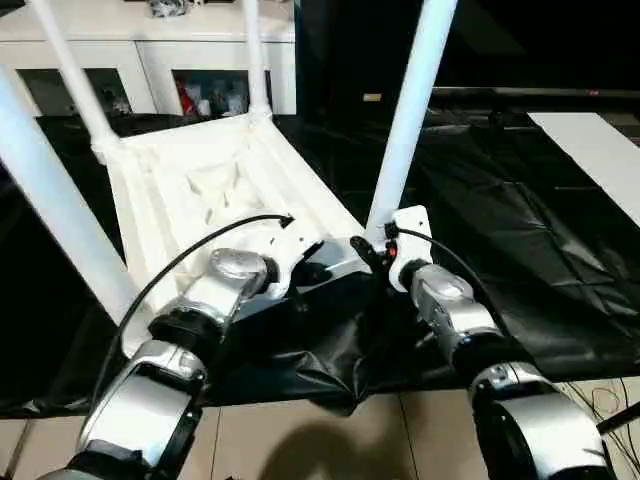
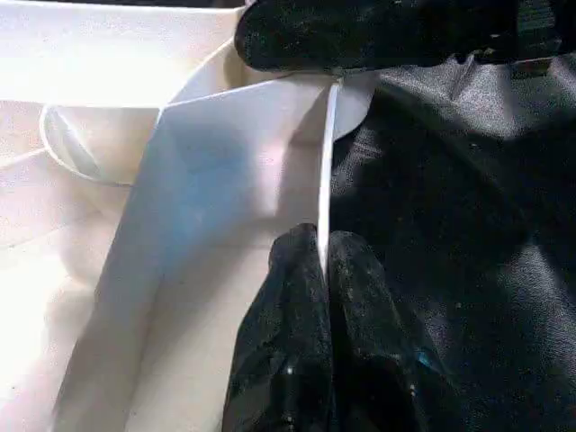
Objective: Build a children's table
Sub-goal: Rotate leg to tighten
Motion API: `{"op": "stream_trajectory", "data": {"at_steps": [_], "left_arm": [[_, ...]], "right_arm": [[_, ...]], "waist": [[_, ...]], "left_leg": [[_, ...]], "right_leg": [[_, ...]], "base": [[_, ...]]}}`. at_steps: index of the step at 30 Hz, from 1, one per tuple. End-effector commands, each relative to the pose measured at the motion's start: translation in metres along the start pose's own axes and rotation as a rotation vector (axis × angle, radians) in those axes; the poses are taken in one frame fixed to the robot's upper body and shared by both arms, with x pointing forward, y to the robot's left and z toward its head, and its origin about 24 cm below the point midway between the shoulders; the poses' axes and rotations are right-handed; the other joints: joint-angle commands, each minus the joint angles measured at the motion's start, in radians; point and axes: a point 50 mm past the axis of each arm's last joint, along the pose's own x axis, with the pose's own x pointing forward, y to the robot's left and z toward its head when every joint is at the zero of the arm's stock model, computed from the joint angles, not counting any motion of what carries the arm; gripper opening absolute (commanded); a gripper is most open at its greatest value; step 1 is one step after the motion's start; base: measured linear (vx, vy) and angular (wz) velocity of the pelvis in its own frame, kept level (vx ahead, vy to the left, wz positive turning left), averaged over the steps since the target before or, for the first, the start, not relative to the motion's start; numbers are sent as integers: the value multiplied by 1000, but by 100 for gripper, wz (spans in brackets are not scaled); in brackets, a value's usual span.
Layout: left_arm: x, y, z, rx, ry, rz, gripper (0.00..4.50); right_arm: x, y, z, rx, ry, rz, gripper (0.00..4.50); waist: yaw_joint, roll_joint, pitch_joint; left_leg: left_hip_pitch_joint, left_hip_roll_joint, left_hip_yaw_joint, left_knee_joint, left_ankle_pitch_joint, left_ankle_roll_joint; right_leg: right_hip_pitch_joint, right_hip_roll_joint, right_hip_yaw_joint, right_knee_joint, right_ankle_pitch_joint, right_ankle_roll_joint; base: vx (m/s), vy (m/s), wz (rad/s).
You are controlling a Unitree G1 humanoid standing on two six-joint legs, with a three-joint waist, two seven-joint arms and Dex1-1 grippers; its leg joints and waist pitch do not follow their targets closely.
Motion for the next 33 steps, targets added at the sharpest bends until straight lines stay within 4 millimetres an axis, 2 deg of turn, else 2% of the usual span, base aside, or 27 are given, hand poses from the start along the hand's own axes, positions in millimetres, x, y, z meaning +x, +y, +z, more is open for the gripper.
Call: {"op": "stream_trajectory", "data": {"at_steps": [1,3,6,7,8,10,12,13,14,16,20,22,25,27,28,29,32,33], "left_arm": [[2,-1,-14,-20,67,20,0],[-1,-1,-14,4,64,-14,0],[-6,-2,-16,35,66,-60,0],[-13,-3,-20,63,74,-127,0],[-13,-3,-20,63,74,-127,0],[-22,-4,-26,95,84,-191,0],[-29,-5,-30,93,91,-245,0],[-33,-6,-31,109,83,-291,0],[-35,-7,-31,116,78,-310,0],[-42,-9,-35,117,80,-374,0],[-49,-9,-36,124,71,-424,0],[-53,-7,-35,126,77,-421,0],[-55,-5,-35,124,78,-413,0],[-55,-5,-35,122,79,-413,0],[-57,-4,-35,126,82,-407,0],[-57,-4,-35,127,82,-407,0],[-59,-4,-35,129,82,-413,0],[-59,-4,-35,130,82,-416,0]], "right_arm": [[5,29,4,3,-50,205,334],[1,23,7,-26,-68,236,334],[-3,15,8,-57,-68,273,376],[-12,5,8,-94,-44,364,382],[-12,5,8,-94,-44,364,386],[-22,-4,7,-126,-19,466,386],[-30,-9,8,-162,-12,530,386],[-35,-13,7,-189,-4,565,386],[-36,-14,7,-199,-1,577,386],[-43,-18,7,-218,14,642,386],[-49,-18,8,-240,25,705,386],[-50,-17,8,-251,49,752,386],[-51,-17,6,-268,73,771,386],[-51,-17,6,-274,79,770,386],[-52,-18,5,-280,97,781,370],[-51,-18,5,-281,98,781,353],[-51,-18,5,-285,103,780,349],[-51,-18,6,-283,102,781,329]], "waist": [[-2,-1,-49],[-1,1,-49],[-1,-2,-50],[-2,-3,-52],[1,-4,-53],[-1,-4,-54],[2,0,-59],[5,1,-59],[3,1,-59],[6,2,-61],[15,1,-57],[24,1,-55],[25,-1,-53],[25,-1,-54],[25,4,-55],[25,3,-55],[24,1,-58],[24,2,-58]], "left_leg": [[9,-4,-1,-69,-375,11],[7,-4,0,-68,-364,19],[2,-3,1,-67,-337,29],[0,-3,2,-65,-320,35],[-2,-2,1,-65,-306,42],[-7,-1,3,-60,-258,63],[-3,1,5,-56,-224,68],[-4,4,6,-54,-193,79],[-6,3,8,-52,-184,85],[-1,4,9,-50,-179,94],[6,8,13,-54,-200,90],[8,8,14,-56,-226,69],[6,7,13,-58,-238,53],[6,6,12,-58,-235,49],[6,6,12,-57,-229,46],[6,6,12,-57,-227,46],[5,5,13,-54,-202,55],[5,4,13,-54,-199,56]], "right_leg": [[26,-25,15,-87,-344,-170],[27,-25,15,-85,-318,-181],[33,-25,14,-80,-285,-197],[36,-25,14,-78,-272,-201],[42,-27,14,-76,-257,-202],[44,-24,13,-68,-185,-223],[46,-23,14,-60,-127,-241],[47,-21,13,-53,-59,-263],[46,-18,12,-49,-35,-273],[47,-18,11,-43,4,-297],[43,-20,13,-46,-35,-295],[40,-21,15,-50,-80,-279],[41,-23,16,-52,-111,-265],[41,-24,16,-52,-117,-261],[42,-23,16,-51,-103,-261],[42,-23,16,-51,-96,-262],[43,-21,15,-46,-51,-271],[43,-21,15,-46,-46,-273]], "base": [[0,0,0],[0,0,0],[0,0,0],[0,0,0],[0,0,0],[0,0,0],[27,-3,0],[53,-1,-1],[53,-1,-1],[0,0,0],[0,0,0],[0,0,0],[0,0,0],[0,0,0],[0,0,0],[0,0,0],[0,0,0],[0,0,0]]}}
